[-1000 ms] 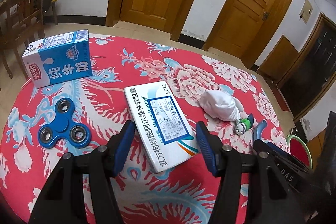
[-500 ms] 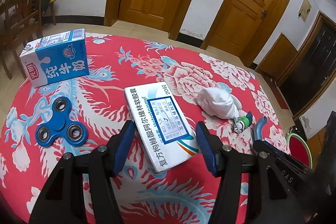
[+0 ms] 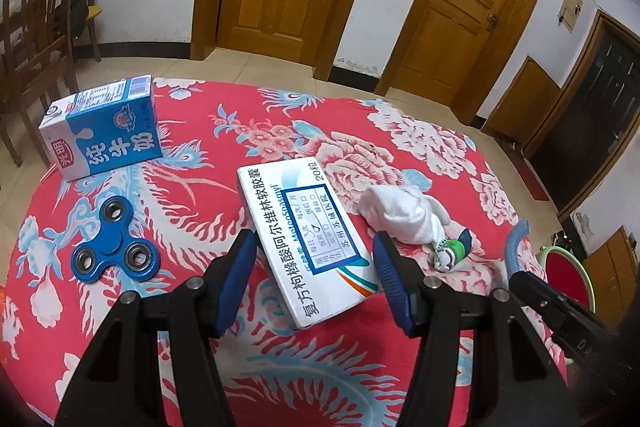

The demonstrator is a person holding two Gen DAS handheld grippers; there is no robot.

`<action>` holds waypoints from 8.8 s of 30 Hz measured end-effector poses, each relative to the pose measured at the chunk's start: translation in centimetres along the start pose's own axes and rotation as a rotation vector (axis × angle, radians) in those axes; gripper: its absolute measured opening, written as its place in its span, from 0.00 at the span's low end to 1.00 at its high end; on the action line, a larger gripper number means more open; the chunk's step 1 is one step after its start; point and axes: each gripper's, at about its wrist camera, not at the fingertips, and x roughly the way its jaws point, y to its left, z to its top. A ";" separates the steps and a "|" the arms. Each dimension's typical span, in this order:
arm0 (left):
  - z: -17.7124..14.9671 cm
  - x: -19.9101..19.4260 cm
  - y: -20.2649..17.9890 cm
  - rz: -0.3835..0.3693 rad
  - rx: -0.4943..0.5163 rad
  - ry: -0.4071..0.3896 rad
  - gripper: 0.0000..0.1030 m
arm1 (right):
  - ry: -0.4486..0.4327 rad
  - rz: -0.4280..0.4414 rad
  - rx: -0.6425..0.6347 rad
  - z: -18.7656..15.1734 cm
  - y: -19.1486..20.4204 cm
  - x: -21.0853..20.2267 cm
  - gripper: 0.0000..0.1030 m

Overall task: Collect trash
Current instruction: 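Grasp the blue plastic piece with the right gripper while the left holds the box, then carry the medicine box and blue piece over the red bucket with both grippers, then open both grippers to drop the box and blue piece into the bucket, then move both grippers back over the table toward the white sock, then grasp the white sock with the left gripper, then grasp the green-and-blue toy with the right gripper while the left holds the sock, then carry the sock and toy over the red bucket with both grippers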

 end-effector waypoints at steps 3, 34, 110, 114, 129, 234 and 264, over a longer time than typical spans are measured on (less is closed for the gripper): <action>0.0 -0.3 -0.3 -0.005 0.006 0.001 0.59 | -0.016 0.000 0.023 0.4 -0.7 -0.6 0.21; -2.5 -3.3 -15.9 -0.275 0.228 0.085 0.59 | -0.177 -0.120 0.319 -4.1 -15.8 -12.7 0.21; -2.7 1.4 -23.1 -0.300 0.357 0.155 0.59 | -0.224 -0.190 0.529 -8.3 -25.2 -15.8 0.48; -1.4 1.6 -20.6 -0.245 0.325 0.136 0.59 | -0.217 -0.186 0.516 -8.0 -24.5 -15.6 0.49; 3.1 3.6 -11.2 -0.019 0.198 0.077 0.59 | -0.187 -0.184 0.460 -6.8 -21.8 -14.4 0.50; 2.1 -1.1 -1.5 -0.011 0.029 -0.043 0.30 | -0.055 0.004 0.053 3.9 -2.0 -1.7 0.24; -3.0 -1.8 -20.6 -0.269 0.320 0.089 0.30 | -0.165 -0.234 0.423 -4.3 -23.3 -13.3 0.25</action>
